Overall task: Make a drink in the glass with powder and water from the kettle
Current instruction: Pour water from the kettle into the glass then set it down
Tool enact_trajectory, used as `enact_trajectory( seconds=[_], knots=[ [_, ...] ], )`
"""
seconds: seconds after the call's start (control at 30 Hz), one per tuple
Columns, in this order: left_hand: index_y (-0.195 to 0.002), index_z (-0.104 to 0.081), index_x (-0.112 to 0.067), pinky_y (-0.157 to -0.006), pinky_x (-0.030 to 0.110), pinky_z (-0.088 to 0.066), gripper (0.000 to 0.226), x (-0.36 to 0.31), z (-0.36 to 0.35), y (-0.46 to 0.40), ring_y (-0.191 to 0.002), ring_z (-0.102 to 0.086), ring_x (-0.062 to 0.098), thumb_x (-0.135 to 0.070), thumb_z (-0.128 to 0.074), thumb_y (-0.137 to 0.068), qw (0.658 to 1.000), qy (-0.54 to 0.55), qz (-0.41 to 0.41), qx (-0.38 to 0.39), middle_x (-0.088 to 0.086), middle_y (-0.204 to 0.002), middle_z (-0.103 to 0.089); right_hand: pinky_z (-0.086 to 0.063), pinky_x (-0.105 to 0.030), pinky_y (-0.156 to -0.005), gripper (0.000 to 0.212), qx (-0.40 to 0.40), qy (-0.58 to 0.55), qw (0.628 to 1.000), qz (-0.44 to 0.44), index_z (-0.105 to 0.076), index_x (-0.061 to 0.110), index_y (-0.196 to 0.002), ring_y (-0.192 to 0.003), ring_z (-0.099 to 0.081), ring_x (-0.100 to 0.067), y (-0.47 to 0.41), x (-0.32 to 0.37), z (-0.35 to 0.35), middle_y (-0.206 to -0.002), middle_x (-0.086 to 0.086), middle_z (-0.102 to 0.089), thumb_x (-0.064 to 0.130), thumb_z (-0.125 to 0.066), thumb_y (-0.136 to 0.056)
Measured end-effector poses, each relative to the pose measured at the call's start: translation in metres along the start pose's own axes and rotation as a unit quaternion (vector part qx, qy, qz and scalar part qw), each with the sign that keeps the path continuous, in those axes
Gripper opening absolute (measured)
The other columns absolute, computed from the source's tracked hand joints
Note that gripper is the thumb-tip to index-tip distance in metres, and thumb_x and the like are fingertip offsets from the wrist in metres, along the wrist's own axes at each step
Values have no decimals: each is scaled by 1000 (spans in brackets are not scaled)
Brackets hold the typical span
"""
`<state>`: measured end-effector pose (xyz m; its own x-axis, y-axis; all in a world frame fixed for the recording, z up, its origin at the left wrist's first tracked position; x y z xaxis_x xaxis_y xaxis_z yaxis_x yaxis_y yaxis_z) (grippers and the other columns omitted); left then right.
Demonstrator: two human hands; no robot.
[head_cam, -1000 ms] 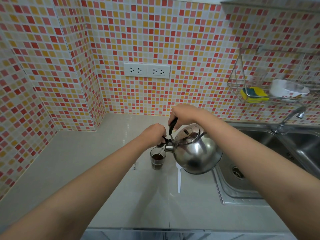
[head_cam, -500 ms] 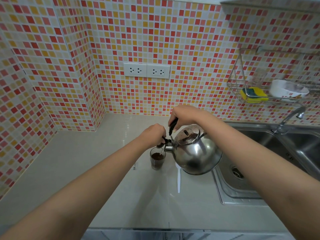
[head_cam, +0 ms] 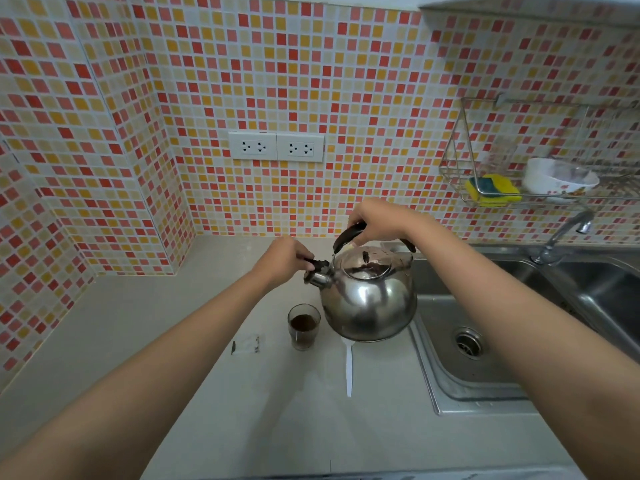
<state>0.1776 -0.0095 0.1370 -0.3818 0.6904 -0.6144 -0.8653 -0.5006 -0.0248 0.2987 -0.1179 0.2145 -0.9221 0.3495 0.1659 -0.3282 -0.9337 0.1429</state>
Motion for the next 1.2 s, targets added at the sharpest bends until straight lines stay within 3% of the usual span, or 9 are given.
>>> enact_trajectory(
  seconds=[0.13, 0.27, 0.53, 0.63, 0.77, 0.93, 1.03, 1.2],
  knots=[
    [-114, -69, -5, -93, 25, -44, 33, -6, 14, -20, -111, -63, 25, -10, -72, -82, 999, 40, 11, -33, 12, -120, -69, -38, -25, -52, 7, -44, 10, 999, -30, -69, 17, -86, -60, -51, -11, -7, -17, 13, -71, 6, -60, 20, -71, -80],
    [-115, -69, -4, -105, 36, -46, 33, -7, 17, -44, -115, -61, 26, -10, -72, -82, 998, 41, 29, -38, 13, -122, -68, -44, -32, -59, 13, -71, -12, 996, -57, -72, 10, -93, -69, -59, -22, -22, -31, 11, -81, -7, -69, 11, -66, -81],
    [-115, -68, -1, -85, 22, -43, 29, 20, -6, -89, -110, -62, 29, -2, -65, -86, 992, 63, 104, -31, 16, -120, -67, -42, -26, -55, 22, -115, -105, 983, -99, -71, 11, -90, -71, -61, -25, -60, -58, -25, -78, -7, -65, -4, -58, -82],
    [-119, -64, 2, -85, 22, -42, 31, 28, -16, -102, -116, -60, 30, 1, -61, -88, 988, 80, 126, -23, 17, -126, -64, -37, -26, -52, 23, -119, -121, 980, -106, -71, 9, -90, -69, -57, -25, -71, -69, -37, -75, -6, -61, -6, -55, -83],
    [-124, -61, 3, -84, 21, -41, 38, 36, -26, -114, -119, -57, 31, 2, -63, -86, 981, 119, 155, -9, 18, -132, -60, -43, -31, -62, 23, -132, -128, 977, -112, -70, 6, -89, -75, -60, -29, -84, -78, -46, -76, -9, -60, -9, -53, -83],
    [-129, -55, 3, -84, 23, -42, 52, 46, -35, -117, -117, -57, 29, 0, -70, -80, 968, 176, 180, 5, 17, -134, -57, -38, -28, -58, 22, -128, -143, 974, -117, -69, 4, -89, -69, -55, -25, -95, -85, -52, -73, -8, -57, -9, -53, -82],
    [-132, -52, 5, -85, 24, -44, 58, 50, -39, -116, -117, -58, 30, 1, -72, -78, 958, 215, 187, 10, 18, -134, -57, -36, -26, -51, 25, -120, -150, 973, -127, -69, 8, -85, -68, -55, -24, -99, -90, -58, -72, -7, -57, -10, -52, -82],
    [-127, -54, 10, -82, 26, -45, 53, 51, -45, -113, -104, -62, 30, 4, -71, -77, 952, 242, 187, 19, 20, -119, -63, -40, -29, -59, 29, -114, -158, 970, -144, -71, 8, -93, -72, -56, -25, -102, -99, -66, -78, -6, -59, -10, -52, -81]
  ],
)
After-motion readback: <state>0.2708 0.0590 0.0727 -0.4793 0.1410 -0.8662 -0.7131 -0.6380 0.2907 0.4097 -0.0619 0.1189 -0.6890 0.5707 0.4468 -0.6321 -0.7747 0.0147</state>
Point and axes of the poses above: each hand's wrist, its own y-axis away from the middle knuckle, its own z-axis out of the back of the hand, x = y × z, the point moved 6 cm from there along -y, towards the middle knuckle
